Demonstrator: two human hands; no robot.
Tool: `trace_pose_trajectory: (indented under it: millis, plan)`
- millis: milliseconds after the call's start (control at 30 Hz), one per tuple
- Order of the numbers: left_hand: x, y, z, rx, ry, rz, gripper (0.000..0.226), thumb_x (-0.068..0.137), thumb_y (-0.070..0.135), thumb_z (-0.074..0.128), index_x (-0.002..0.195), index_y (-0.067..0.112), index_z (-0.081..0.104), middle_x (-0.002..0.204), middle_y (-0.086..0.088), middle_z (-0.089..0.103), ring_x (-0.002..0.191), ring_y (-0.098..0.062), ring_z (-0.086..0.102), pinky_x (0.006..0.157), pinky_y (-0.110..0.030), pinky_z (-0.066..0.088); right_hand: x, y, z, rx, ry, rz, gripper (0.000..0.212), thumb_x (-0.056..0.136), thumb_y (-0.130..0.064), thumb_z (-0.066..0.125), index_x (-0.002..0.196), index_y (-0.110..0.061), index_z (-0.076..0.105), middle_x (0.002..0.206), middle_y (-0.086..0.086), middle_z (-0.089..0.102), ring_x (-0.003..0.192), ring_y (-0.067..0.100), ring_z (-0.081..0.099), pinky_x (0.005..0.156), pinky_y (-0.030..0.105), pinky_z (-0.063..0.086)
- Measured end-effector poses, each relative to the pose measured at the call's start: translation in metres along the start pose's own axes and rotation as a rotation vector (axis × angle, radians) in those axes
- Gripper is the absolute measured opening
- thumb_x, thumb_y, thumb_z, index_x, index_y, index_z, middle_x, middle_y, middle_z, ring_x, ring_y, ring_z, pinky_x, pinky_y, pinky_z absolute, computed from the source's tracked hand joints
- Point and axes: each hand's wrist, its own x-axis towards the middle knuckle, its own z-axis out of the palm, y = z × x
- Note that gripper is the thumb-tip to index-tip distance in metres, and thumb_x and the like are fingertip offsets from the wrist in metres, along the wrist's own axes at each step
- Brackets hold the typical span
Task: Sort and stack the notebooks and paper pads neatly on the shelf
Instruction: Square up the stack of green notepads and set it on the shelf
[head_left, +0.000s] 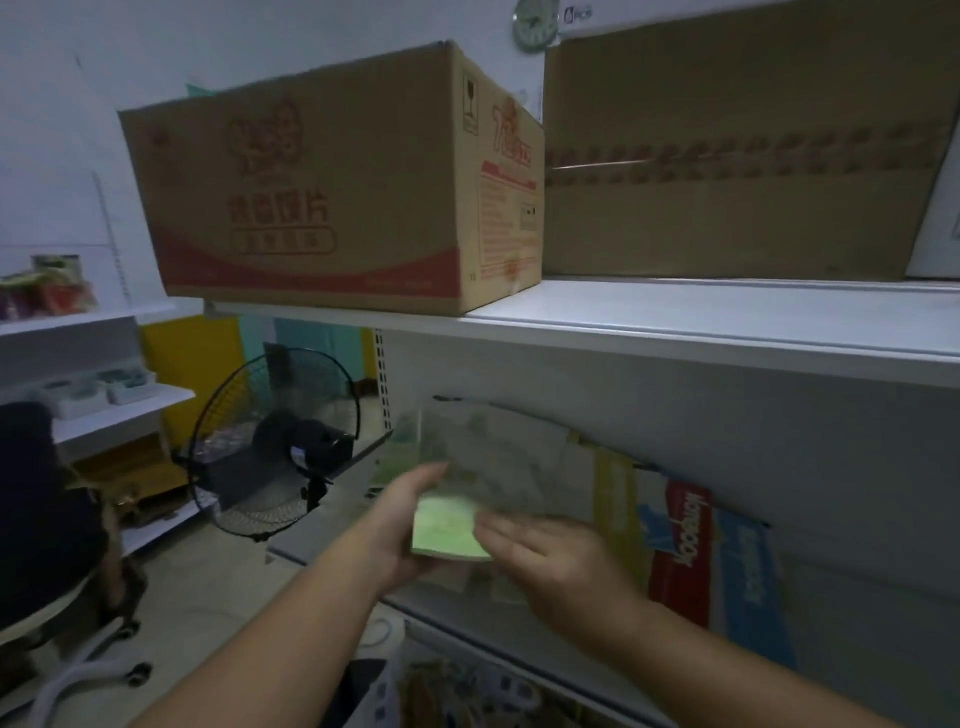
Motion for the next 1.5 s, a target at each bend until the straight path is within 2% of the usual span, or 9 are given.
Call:
trace_pose_trajectory:
  millis: [233, 433, 500, 600, 767, 900, 1067, 1200, 1500]
  plan:
    - [-0.012, 0.038, -0.072, 0.033, 0.181, 0.202, 0.039, 0.091, 0.001, 0.045, 0.126, 0.015, 0.053, 0.107, -0.02, 0.066, 0.095, -0.038, 0.062, 0.079, -0.047, 0.049, 0.04, 0.046, 0.037, 0.092, -0.357, 0.417, 0.084, 0.086, -0.06, 0.05, 0.151, -0.027, 0.008, 0.157, -0.006, -0.01, 0.145, 0.012, -0.008, 0.119, 0.037, 0.008]
    - [-0.003, 0.049, -0.114, 0.026, 0.262, 0.32, 0.047, 0.091, -0.005, 0.042, 0.122, 0.03, 0.051, 0.104, -0.018, 0.066, 0.089, -0.039, 0.063, 0.074, -0.046, 0.051, 0.062, 0.06, 0.072, -0.074, -0.393, 0.365, 0.051, 0.097, -0.042, 0.04, 0.137, -0.012, 0.041, 0.149, 0.012, 0.033, 0.136, 0.028, 0.032, 0.107, 0.041, 0.032]
    - [0.006, 0.052, -0.125, 0.012, 0.286, 0.251, 0.042, 0.09, -0.001, 0.044, 0.126, 0.021, 0.051, 0.102, -0.02, 0.065, 0.085, -0.039, 0.063, 0.069, -0.045, 0.053, 0.067, 0.056, 0.068, -0.12, -0.248, 0.239, 0.019, 0.087, -0.018, 0.055, 0.107, -0.015, 0.054, 0.103, 0.008, 0.065, 0.094, 0.019, 0.063, 0.074, 0.022, 0.044]
    - [0.019, 0.065, -0.145, 0.038, 0.327, 0.127, 0.031, 0.09, 0.007, 0.048, 0.12, 0.003, 0.055, 0.083, -0.022, 0.066, 0.062, -0.034, 0.064, 0.049, -0.037, 0.056, 0.077, 0.058, 0.056, -0.154, 0.073, 0.262, 0.043, 0.052, -0.008, 0.075, 0.086, -0.027, 0.058, 0.059, -0.007, 0.06, 0.044, 0.007, 0.055, 0.039, 0.016, 0.036]
    - [0.041, 0.087, -0.154, -0.06, 0.157, 0.067, 0.045, 0.079, 0.036, 0.066, 0.111, 0.004, 0.068, 0.1, -0.024, 0.07, 0.086, -0.038, 0.068, 0.085, -0.051, 0.054, 0.114, 0.014, 0.066, -0.069, 0.236, 0.054, 0.034, 0.07, -0.004, 0.067, 0.104, -0.008, 0.07, 0.094, 0.008, 0.073, 0.081, 0.016, 0.066, 0.067, 0.027, 0.054]
    - [0.052, 0.088, -0.16, -0.102, -0.015, 0.021, 0.028, 0.082, 0.017, 0.055, 0.099, -0.002, 0.065, 0.081, -0.026, 0.07, 0.062, -0.036, 0.069, 0.053, -0.044, 0.058, 0.144, -0.026, 0.103, -0.006, 0.021, -0.176, 0.025, 0.095, -0.023, 0.051, 0.101, -0.009, 0.071, 0.107, 0.008, 0.071, 0.092, 0.022, 0.065, 0.078, 0.029, 0.052]
    - [0.066, 0.094, -0.203, -0.175, -0.019, 0.148, 0.052, 0.068, 0.01, 0.059, 0.12, 0.01, 0.059, 0.097, -0.021, 0.07, 0.081, -0.038, 0.068, 0.067, -0.05, 0.057, 0.141, -0.001, 0.106, -0.022, -0.024, 0.491, 0.039, 0.092, -0.037, 0.043, 0.11, -0.009, 0.063, 0.116, 0.012, 0.061, 0.108, 0.026, 0.054, 0.092, 0.04, 0.048]
    - [0.073, 0.098, -0.223, -0.217, -0.033, 0.128, 0.043, 0.084, 0.014, 0.055, 0.127, 0.01, 0.056, 0.112, -0.022, 0.066, 0.091, -0.038, 0.065, 0.066, -0.053, 0.057, 0.13, 0.03, 0.103, -0.256, -0.39, 1.127, 0.082, 0.076, -0.074, 0.049, 0.132, -0.015, 0.041, 0.137, 0.009, 0.042, 0.126, 0.028, 0.04, 0.099, 0.041, 0.042]
    - [0.081, 0.096, -0.251, -0.195, -0.094, 0.099, 0.032, 0.091, 0.02, 0.051, 0.12, 0.01, 0.058, 0.098, -0.022, 0.071, 0.077, -0.038, 0.07, 0.066, -0.049, 0.058, 0.162, 0.04, 0.093, 0.093, -0.291, 1.436, 0.077, 0.075, -0.04, 0.076, 0.135, -0.006, 0.041, 0.135, 0.009, 0.048, 0.118, 0.024, 0.051, 0.096, 0.03, 0.047]
